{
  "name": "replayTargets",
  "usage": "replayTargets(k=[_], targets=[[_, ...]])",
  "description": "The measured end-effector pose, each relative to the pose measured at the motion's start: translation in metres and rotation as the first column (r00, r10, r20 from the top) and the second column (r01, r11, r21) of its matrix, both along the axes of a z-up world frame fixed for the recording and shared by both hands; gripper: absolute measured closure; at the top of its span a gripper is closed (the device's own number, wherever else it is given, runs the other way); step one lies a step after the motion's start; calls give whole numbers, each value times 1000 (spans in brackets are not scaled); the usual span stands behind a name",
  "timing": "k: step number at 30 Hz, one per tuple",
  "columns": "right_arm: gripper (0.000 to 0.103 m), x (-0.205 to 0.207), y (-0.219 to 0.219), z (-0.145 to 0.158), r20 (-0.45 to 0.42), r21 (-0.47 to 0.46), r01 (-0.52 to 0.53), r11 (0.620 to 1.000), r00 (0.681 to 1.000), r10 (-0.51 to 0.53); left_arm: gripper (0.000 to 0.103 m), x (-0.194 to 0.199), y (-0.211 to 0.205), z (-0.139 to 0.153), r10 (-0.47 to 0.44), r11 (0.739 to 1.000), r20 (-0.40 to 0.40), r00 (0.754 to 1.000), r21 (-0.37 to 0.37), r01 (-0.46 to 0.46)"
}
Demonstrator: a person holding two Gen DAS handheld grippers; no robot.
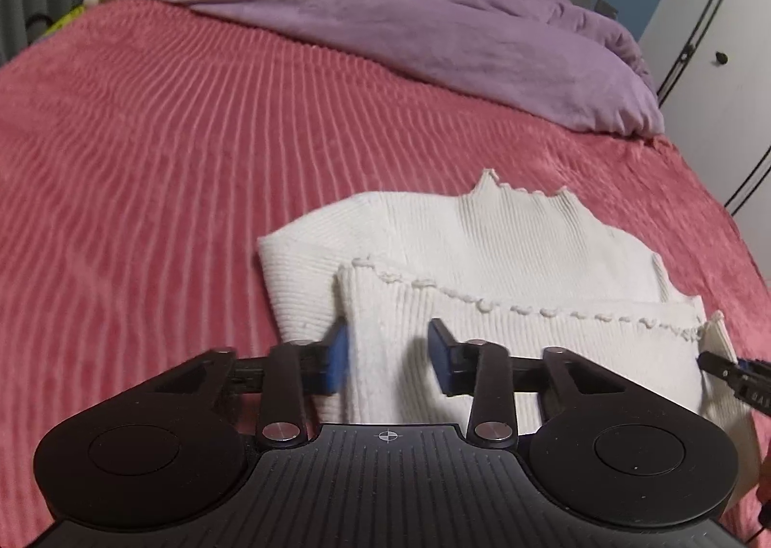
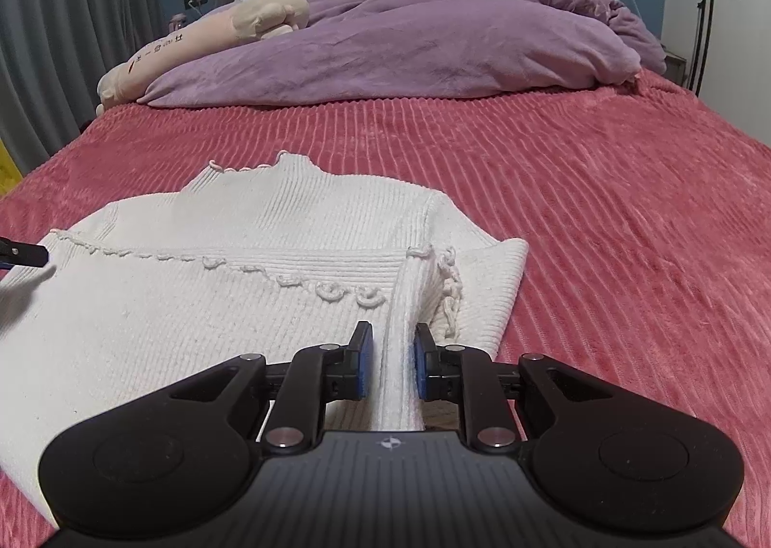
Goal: Fold small clothes
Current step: 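Open both grippers and release the folded hem, then grasp the side edge of the top with the right gripper and fold it inward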
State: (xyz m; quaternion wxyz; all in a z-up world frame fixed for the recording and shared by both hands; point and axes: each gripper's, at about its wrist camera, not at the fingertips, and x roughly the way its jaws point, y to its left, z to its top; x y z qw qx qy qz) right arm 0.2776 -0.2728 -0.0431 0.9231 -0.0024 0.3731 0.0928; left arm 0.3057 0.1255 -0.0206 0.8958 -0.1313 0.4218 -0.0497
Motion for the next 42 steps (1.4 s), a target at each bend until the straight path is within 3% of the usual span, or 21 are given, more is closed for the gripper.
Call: replayTargets(k=[2,5,12,19,22,25,30,33,35,36,42], targets=[[87,0,1,0,0,-9,-8,1000,1000,8,92,0,-1,0,-11,1000,2,1000,-2,11],[94,-3,3,3,19,-22,-15,1000,1000,15,93,-1,-4,4,-30,1000,15,999,0,30],[96,-11,9,30,149,-61,-36,997,988,45,93,0,-1,42,-49,998,129,990,-25,53],[97,28,18,52,265,-129,24,991,964,11,94,31,-9,66,-21,999,244,970,49,9],[97,57,22,52,291,-169,47,985,957,4,94,52,-12,66,2,994,272,962,103,-31],[97,83,28,44,283,-200,62,978,959,-3,94,71,-11,58,41,992,256,966,109,-71],[97,108,38,26,274,-234,73,969,962,-6,93,85,-15,28,92,972,218,971,192,-136],[90,115,38,15,229,-238,94,967,973,-38,89,82,-13,15,171,947,175,970,243,-211],[68,105,31,19,239,-206,156,966,965,-105,65,65,-3,15,193,959,163,968,179,-221],[65,93,24,23,254,-151,164,975,959,-122,60,53,2,16,197,966,155,968,136,-218],[64,1,-9,19,163,63,180,982,969,-188,39,-31,9,11,144,989,100,984,8,-146]])
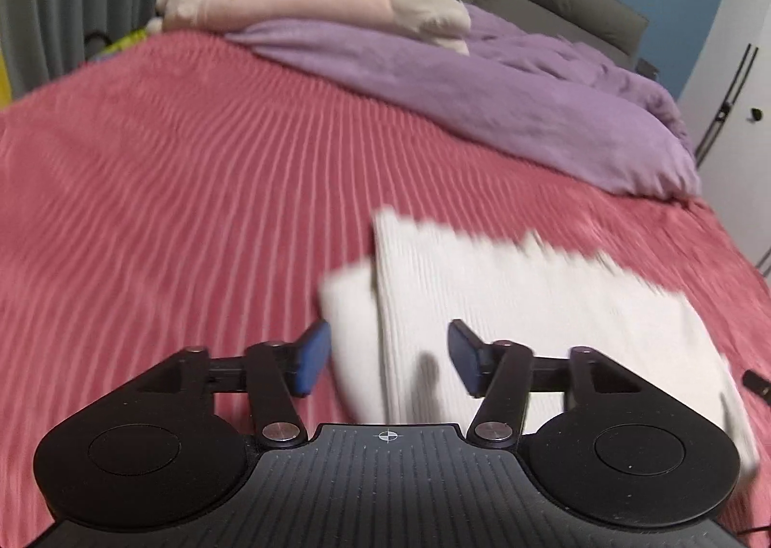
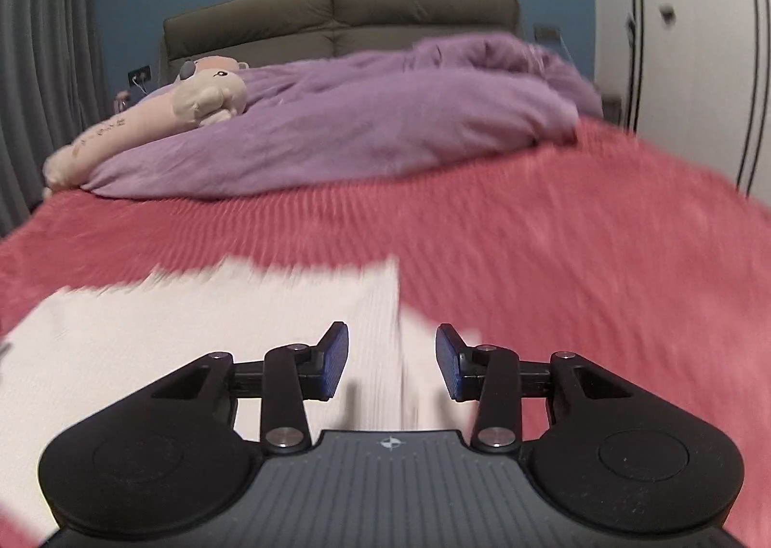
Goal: Fold small clothes
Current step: 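Grasp the side edge of the top with the right gripper and fold it inward, then open the right gripper and release the folded side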
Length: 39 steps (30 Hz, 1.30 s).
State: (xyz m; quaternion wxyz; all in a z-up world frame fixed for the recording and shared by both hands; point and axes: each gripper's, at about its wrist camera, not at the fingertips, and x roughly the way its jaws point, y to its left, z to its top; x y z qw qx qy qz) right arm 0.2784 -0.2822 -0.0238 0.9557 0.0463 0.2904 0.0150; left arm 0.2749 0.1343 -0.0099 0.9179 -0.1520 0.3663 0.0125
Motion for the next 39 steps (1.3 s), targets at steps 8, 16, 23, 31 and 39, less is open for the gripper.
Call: replayTargets(k=[8,16,23,31,39], targets=[[64,-76,-18,-22,-108,154,77,985,992,-60,38,-45,-11,-19,-8,995,-77,997,-101,0],[76,-75,-20,-26,-132,198,89,976,989,-64,43,-45,-23,-20,2,999,-110,994,-47,-7],[95,-70,-15,-28,-137,141,71,988,989,-52,61,-42,-25,-18,-8,1000,-127,992,-16,6],[95,-73,-6,-25,-85,40,76,996,994,-72,81,-40,-23,-12,-36,999,-111,993,6,37],[77,-68,-10,-31,-135,-25,110,994,984,-113,44,-39,0,-14,56,997,-194,979,-38,-65]])
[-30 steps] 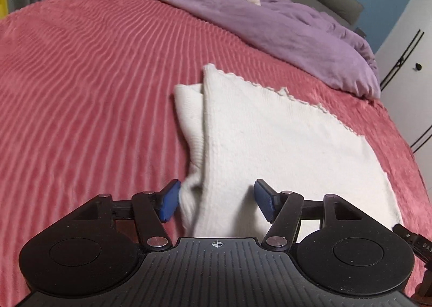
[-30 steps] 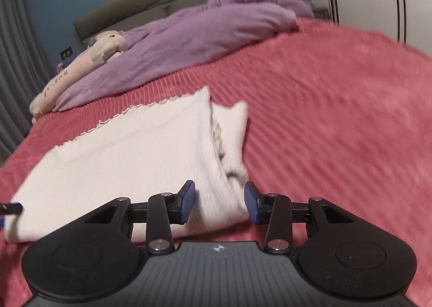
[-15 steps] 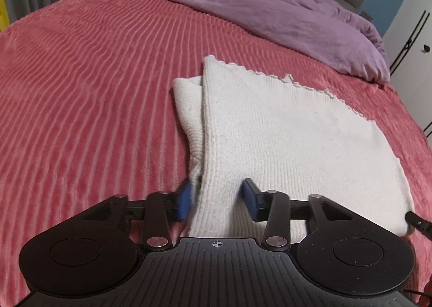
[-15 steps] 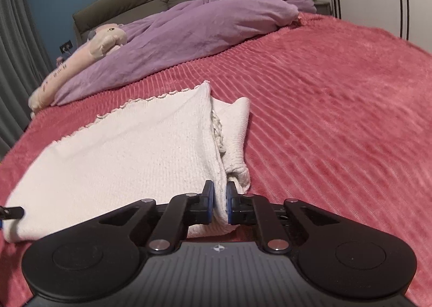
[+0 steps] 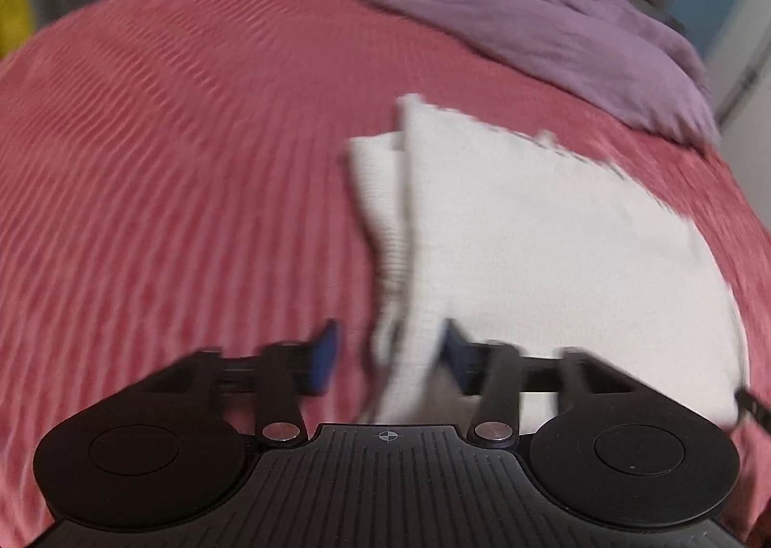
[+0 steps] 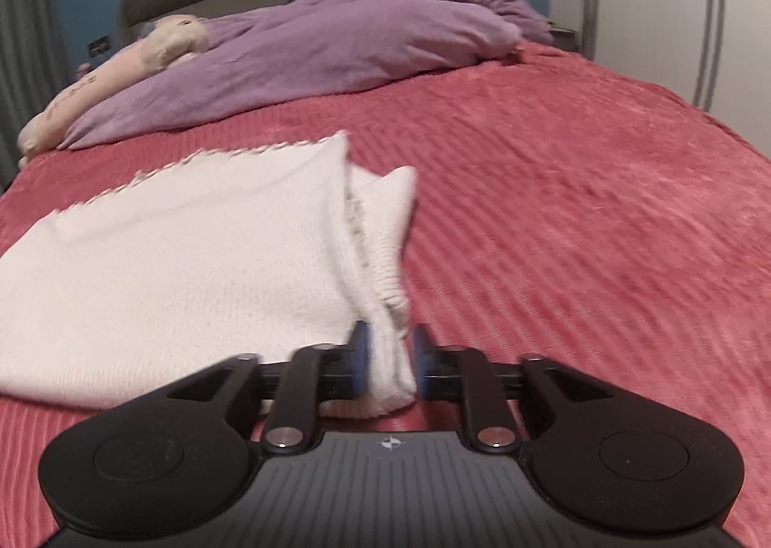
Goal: Fold small clothes
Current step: 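Open the right gripper and release the folded side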
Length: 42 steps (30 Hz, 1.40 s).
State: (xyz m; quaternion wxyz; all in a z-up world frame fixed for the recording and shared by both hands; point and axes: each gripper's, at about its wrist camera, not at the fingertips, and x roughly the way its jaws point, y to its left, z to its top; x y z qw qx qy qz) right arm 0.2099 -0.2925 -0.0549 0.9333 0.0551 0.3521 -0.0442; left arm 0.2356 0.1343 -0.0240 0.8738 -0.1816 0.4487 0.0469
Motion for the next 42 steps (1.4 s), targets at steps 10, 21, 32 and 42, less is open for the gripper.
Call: replayTargets(k=[10,21,32,42], targets=[[77,22,9,20,97,51,-58,997,994,53,42,22,-21,18,-84,996,112,990,-13,86],[95,56,18,12,66,-74,-109,991,991,114,80,58,-23,-3,-85,988,64,994,135,76],[70,34,15,22,111,-55,-55,997,992,60,23,36,28,-2,68,995,74,995,-75,-62],[75,-5,85,15,139,-15,-304,953,943,303,21,25,19,3,9,979,104,995,-203,13]])
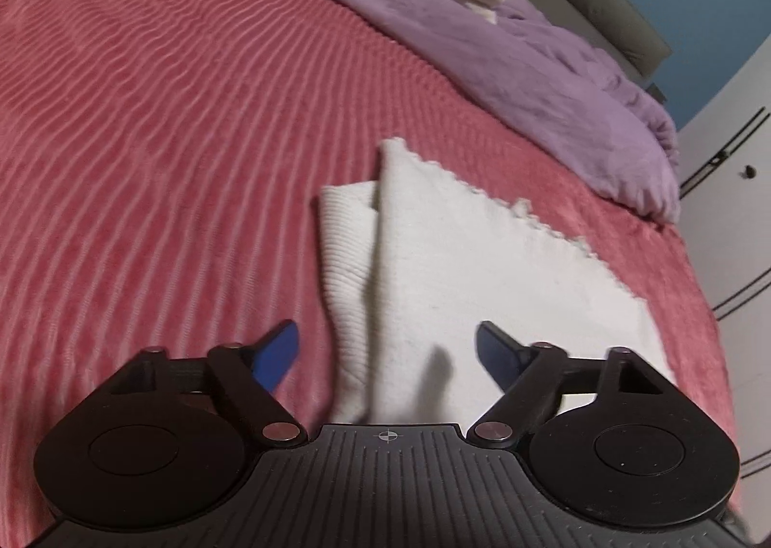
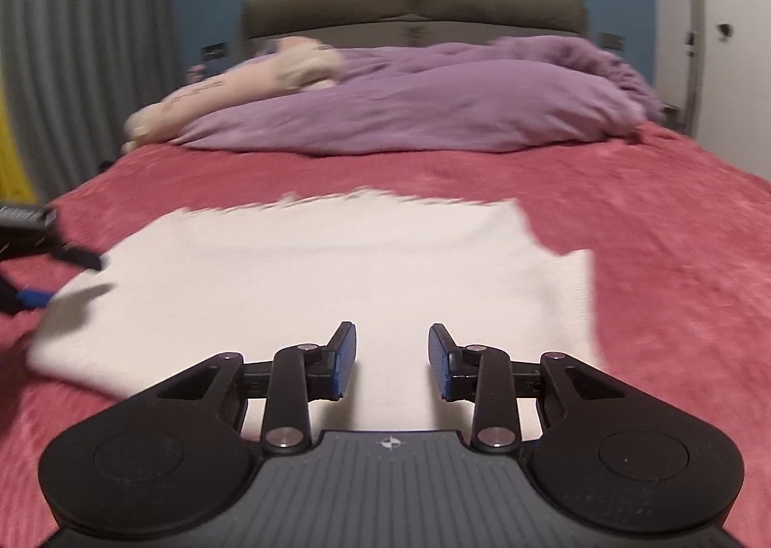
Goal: Fold small clothes
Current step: 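Open the right gripper and release the folded side, then grasp the opposite side with the left gripper and fold it over the body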
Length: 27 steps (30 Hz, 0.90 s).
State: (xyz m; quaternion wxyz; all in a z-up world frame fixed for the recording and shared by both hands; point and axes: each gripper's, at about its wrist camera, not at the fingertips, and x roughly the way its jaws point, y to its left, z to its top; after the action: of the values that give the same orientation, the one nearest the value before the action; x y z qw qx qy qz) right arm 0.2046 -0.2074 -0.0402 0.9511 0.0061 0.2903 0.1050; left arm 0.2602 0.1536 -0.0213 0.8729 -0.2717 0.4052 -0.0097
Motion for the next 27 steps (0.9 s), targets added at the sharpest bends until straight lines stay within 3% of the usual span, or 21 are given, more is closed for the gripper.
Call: replayTargets(k=[2,4,7,12,13,14,15,18,22,23,25,27], targets=[[79,-3,10,-3,-1,-1,-34,999,999,34,19,0,-4,2,-22,999,6,1000,24,22],[79,-3,19,-8,-12,-30,-50,998,999,50,19,6,-4,-4,-24,997,-41,999,66,27],[79,-1,19,-16,-63,-31,-37,999,997,35,18,9,3,-15,-11,1000,-60,998,5,12],[79,-13,3,-13,-39,4,-7,1000,999,8,20,8,0,-14,-12,1000,-43,999,-20,11],[79,-16,0,-14,-42,13,3,1000,999,-2,28,8,0,-14,-9,1000,-39,999,-22,8],[79,-16,-3,-14,-47,25,7,1000,999,-5,42,7,0,-14,-16,999,-28,999,-42,14],[79,-17,-5,-15,-53,33,12,999,999,-10,45,7,0,-14,-25,997,-33,999,-67,23],[79,-21,-8,-18,-58,33,16,999,998,-14,44,12,-4,-22,-29,999,-64,998,-36,27],[79,-22,-8,-23,-59,29,17,999,998,-15,40,19,1,-29,2,993,-75,997,-114,-10],[79,-21,-7,-22,-63,26,18,999,998,-16,55,20,3,-29,19,991,-78,997,-131,-30],[79,-22,-6,-18,-58,26,24,999,998,-22,72,24,6,-29,20,989,-95,995,-142,-33],[79,-24,-4,-12,-45,40,36,999,998,-34,75,24,6,-26,18,988,-94,995,-148,-32]])
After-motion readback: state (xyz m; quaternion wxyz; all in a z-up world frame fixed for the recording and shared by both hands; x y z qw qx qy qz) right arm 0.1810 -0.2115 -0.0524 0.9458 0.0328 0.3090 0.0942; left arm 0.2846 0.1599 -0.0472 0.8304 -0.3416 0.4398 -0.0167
